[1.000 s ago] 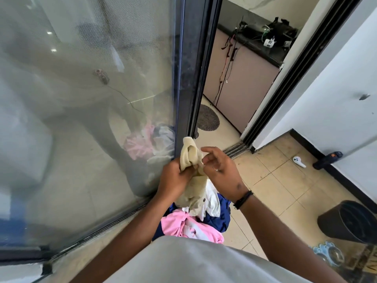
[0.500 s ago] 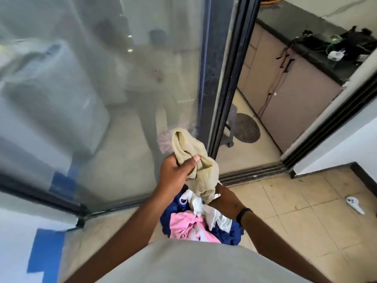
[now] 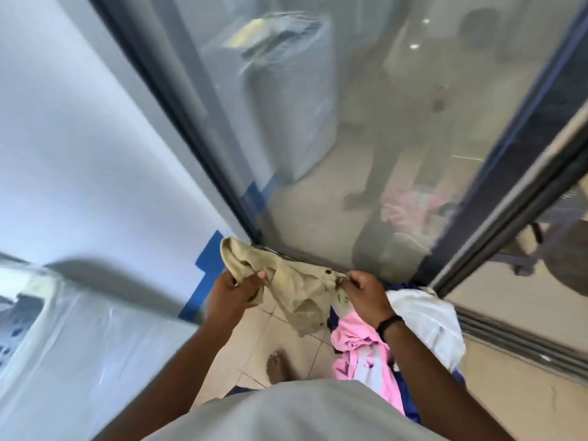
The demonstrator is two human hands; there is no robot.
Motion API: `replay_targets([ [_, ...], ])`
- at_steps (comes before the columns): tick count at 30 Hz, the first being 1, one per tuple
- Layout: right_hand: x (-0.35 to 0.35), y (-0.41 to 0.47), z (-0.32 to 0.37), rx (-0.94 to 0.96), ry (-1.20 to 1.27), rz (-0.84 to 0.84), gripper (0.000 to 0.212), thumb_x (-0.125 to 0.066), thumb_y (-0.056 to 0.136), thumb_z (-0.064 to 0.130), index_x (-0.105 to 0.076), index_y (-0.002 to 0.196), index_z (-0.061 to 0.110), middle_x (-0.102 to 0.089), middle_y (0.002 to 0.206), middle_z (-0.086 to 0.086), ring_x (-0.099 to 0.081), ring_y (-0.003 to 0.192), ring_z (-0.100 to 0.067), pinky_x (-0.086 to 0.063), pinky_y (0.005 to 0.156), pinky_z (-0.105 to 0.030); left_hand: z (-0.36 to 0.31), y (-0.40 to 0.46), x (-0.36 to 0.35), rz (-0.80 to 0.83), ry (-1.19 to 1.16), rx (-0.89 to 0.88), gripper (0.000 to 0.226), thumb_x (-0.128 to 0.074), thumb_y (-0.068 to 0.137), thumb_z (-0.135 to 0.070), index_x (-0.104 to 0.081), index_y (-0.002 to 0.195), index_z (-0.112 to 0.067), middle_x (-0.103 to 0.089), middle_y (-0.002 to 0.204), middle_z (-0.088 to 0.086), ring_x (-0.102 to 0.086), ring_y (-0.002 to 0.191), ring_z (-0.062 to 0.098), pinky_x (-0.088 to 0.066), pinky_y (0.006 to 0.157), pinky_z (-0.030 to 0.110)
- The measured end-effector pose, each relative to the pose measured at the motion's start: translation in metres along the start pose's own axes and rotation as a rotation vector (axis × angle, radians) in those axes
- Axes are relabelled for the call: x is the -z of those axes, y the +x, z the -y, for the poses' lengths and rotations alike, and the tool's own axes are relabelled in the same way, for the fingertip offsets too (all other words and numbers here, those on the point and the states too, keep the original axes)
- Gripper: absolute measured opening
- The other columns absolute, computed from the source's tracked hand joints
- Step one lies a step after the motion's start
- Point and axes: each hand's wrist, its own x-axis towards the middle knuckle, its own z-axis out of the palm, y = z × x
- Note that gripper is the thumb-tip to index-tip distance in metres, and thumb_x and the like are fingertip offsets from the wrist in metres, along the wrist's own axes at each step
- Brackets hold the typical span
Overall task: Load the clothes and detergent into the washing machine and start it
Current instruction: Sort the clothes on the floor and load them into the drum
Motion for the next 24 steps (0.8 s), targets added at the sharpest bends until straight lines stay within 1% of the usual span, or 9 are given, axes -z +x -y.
replay_targets([
  [2, -0.022, 0.010, 0.021, 0.049, 0.010, 0.052, 0.041, -0.064, 0.094, 0.012, -0.048, 0.057, 0.022, -0.043, 0.045, 0.011, -0.037, 0.047, -0.001, -0.030, 0.053, -0.027, 0.008, -0.005, 0.028, -0.088, -0.055, 0.035, 0.013, -0.072, 0.091, -0.011, -0.064, 0.081, -0.008, -0.063, 0.064, -0.003, -0.059, 0.064, 0.015, -0.054, 0.056, 0.027],
  [5, -0.062, 0.025, 0.061, 0.112, 0.002, 0.173, 0.022, -0.063, 0.094, 0.015, -0.063, 0.072, 0.011, -0.051, 0.054, 0.010, -0.042, 0.050, -0.001, -0.036, 0.056, -0.030, 0.017, -0.012, 0.069, -0.218, -0.128, 0.053, 0.008, -0.071, 0.092, -0.013, -0.068, 0.091, -0.007, -0.070, 0.075, 0.002, -0.067, 0.070, 0.018, -0.056, 0.056, 0.024],
  [10, -0.138, 0.045, 0.134, 0.240, 0.021, 0.328, 0.022, -0.061, 0.096, 0.020, -0.064, 0.076, 0.010, -0.055, 0.058, 0.010, -0.047, 0.056, -0.006, -0.039, 0.056, -0.029, 0.037, -0.016, 0.141, -0.394, -0.198, 0.066, 0.015, -0.074, 0.090, -0.023, -0.071, 0.093, -0.009, -0.075, 0.080, 0.005, -0.073, 0.083, 0.030, -0.063, 0.069, 0.039],
  [13, -0.193, 0.049, 0.176, 0.300, 0.027, 0.402, 0.023, -0.059, 0.097, 0.018, -0.063, 0.074, 0.018, -0.057, 0.057, 0.016, -0.047, 0.056, -0.001, -0.040, 0.056, -0.025, 0.049, -0.020, 0.193, -0.480, -0.248, 0.049, 0.032, -0.079, 0.085, -0.032, -0.070, 0.093, -0.003, -0.073, 0.083, 0.016, -0.071, 0.083, 0.036, -0.061, 0.080, 0.054],
  [15, -0.237, 0.048, 0.199, 0.323, 0.043, 0.465, 0.020, -0.060, 0.096, 0.024, -0.066, 0.078, 0.018, -0.061, 0.063, 0.011, -0.053, 0.062, -0.006, -0.046, 0.060, -0.034, 0.061, -0.025, 0.234, -0.558, -0.318, 0.035, 0.053, -0.079, 0.075, -0.040, -0.065, 0.095, 0.007, -0.068, 0.086, 0.027, -0.069, 0.080, 0.038, -0.058, 0.081, 0.059],
  [16, -0.259, 0.047, 0.210, 0.338, 0.057, 0.503, 0.021, -0.061, 0.094, 0.031, -0.067, 0.080, 0.018, -0.063, 0.065, 0.006, -0.055, 0.065, -0.010, -0.050, 0.062, -0.040, 0.067, -0.028, 0.255, -0.600, -0.353, 0.034, 0.055, -0.078, 0.074, -0.040, -0.064, 0.095, 0.009, -0.067, 0.084, 0.028, -0.068, 0.080, 0.037, -0.058, 0.081, 0.060],
  [18, -0.304, 0.045, 0.230, 0.374, 0.066, 0.557, 0.026, -0.061, 0.089, 0.042, -0.069, 0.082, 0.018, -0.067, 0.072, -0.007, -0.057, 0.068, -0.014, -0.052, 0.065, -0.047, 0.080, -0.032, 0.295, -0.674, -0.418, 0.036, 0.040, -0.078, 0.083, -0.028, -0.066, 0.096, 0.007, -0.070, 0.085, 0.022, -0.071, 0.087, 0.041, -0.059, 0.083, 0.058],
  [20, -0.349, 0.041, 0.253, 0.426, 0.053, 0.607, 0.022, -0.062, 0.093, 0.035, -0.069, 0.082, 0.017, -0.068, 0.075, -0.012, -0.057, 0.069, -0.014, -0.050, 0.065, -0.042, 0.095, -0.035, 0.338, -0.754, -0.459, 0.047, 0.018, -0.073, 0.090, -0.017, -0.070, 0.098, -0.001, -0.075, 0.093, 0.018, -0.071, 0.095, 0.039, -0.061, 0.083, 0.052],
  [24, -0.426, 0.028, 0.293, 0.500, 0.098, 0.699, 0.033, -0.058, 0.095, 0.031, -0.063, 0.083, 0.001, -0.058, 0.074, -0.026, -0.049, 0.067, -0.017, -0.042, 0.062, -0.034, 0.115, -0.041, 0.406, -0.868, -0.509, 0.033, 0.014, -0.070, 0.092, -0.015, -0.071, 0.103, -0.006, -0.076, 0.096, 0.012, -0.072, 0.096, 0.033, -0.061, 0.083, 0.049],
])
